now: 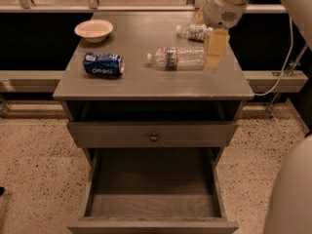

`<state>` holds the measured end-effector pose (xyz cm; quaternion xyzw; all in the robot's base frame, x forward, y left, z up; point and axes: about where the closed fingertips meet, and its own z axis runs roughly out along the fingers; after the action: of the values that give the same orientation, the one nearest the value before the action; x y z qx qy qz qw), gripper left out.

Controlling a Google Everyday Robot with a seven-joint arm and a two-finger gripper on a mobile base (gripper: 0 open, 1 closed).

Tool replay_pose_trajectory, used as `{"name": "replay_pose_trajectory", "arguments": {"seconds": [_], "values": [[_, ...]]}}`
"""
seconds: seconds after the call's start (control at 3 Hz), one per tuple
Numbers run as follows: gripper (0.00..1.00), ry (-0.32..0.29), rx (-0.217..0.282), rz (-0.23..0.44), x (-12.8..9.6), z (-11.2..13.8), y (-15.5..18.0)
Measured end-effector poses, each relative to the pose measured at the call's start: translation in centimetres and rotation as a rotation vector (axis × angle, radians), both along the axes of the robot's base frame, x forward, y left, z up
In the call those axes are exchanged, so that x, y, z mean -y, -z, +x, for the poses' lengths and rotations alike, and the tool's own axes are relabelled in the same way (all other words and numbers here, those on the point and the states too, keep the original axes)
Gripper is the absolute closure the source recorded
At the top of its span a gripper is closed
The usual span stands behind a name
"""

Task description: Place water bottle into middle drawer

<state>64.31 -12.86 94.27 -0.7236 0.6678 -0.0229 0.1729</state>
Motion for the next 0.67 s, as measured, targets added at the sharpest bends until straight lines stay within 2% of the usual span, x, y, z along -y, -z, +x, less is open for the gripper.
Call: {"name": "replay_pose_trajectory", "arguments": {"seconds": [0.33, 0.67], "values": [[0.0, 0.055, -0.045, -0.011, 1.9, 2.6, 3.3], [0.0, 0.066, -0.055, 0.004, 2.2, 4.4, 5.4]]}}
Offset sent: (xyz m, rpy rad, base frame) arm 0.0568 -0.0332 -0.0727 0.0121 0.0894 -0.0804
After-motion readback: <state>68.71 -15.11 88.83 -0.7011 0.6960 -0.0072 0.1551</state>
